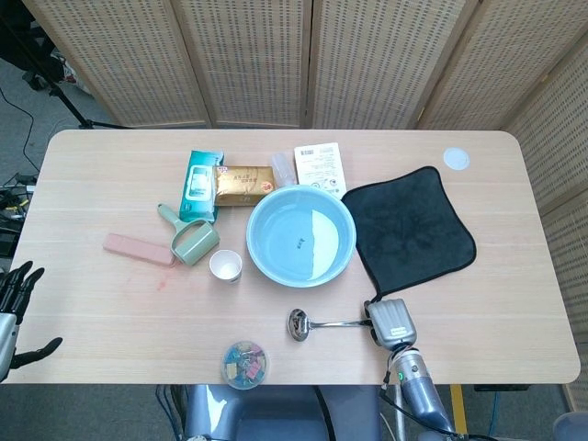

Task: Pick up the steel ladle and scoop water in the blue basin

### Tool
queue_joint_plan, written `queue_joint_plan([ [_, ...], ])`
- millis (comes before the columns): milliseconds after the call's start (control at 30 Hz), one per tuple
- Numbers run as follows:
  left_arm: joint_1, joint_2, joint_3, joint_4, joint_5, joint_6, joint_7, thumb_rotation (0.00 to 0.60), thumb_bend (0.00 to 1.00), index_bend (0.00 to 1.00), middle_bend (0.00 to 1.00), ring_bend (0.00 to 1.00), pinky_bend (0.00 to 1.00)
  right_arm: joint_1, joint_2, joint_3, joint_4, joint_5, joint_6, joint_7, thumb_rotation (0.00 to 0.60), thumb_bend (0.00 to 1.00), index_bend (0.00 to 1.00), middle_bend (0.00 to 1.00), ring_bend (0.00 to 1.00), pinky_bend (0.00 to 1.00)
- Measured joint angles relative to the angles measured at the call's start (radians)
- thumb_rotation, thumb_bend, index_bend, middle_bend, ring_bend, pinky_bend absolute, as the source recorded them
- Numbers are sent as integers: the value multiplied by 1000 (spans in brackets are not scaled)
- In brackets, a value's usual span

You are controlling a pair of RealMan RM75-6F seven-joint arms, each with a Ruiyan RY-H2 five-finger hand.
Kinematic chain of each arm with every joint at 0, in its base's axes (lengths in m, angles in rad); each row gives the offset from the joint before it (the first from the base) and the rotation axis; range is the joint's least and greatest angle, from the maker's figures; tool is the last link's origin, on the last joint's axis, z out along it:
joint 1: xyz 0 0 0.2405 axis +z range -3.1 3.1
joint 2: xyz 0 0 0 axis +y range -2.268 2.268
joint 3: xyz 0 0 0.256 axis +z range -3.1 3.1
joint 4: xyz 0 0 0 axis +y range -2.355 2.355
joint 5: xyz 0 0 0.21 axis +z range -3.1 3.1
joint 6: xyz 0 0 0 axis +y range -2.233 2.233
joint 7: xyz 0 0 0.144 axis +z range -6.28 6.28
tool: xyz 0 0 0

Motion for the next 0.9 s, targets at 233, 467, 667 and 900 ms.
queue_joint_plan([
  [233, 0, 0, -2, -1, -4, -1, 0, 600, 0, 0, 0, 0, 0, 1, -8, -3, 24, 4, -4, 11, 600, 374, 502, 951, 876, 1000],
  [467, -2, -1, -1, 0, -4, -5, 1, 600, 0, 0, 0, 0, 0, 4, -9, -4, 40, 3, -10, 24, 600, 809, 726, 955, 877, 1000],
  [667, -3, -1, -1, -1, -5, -6, 2, 600, 0, 0, 0, 0, 0, 2, 1, -1, 37, -14, -12, 64, 600, 1000, 788, 957, 879, 1000],
  [900, -3, 1, -1, -1, -3, -6, -4, 600, 0, 0, 0, 0, 0, 0, 51, 10, -21, -61, -11, 138, 600, 1000, 802, 961, 881, 1000],
])
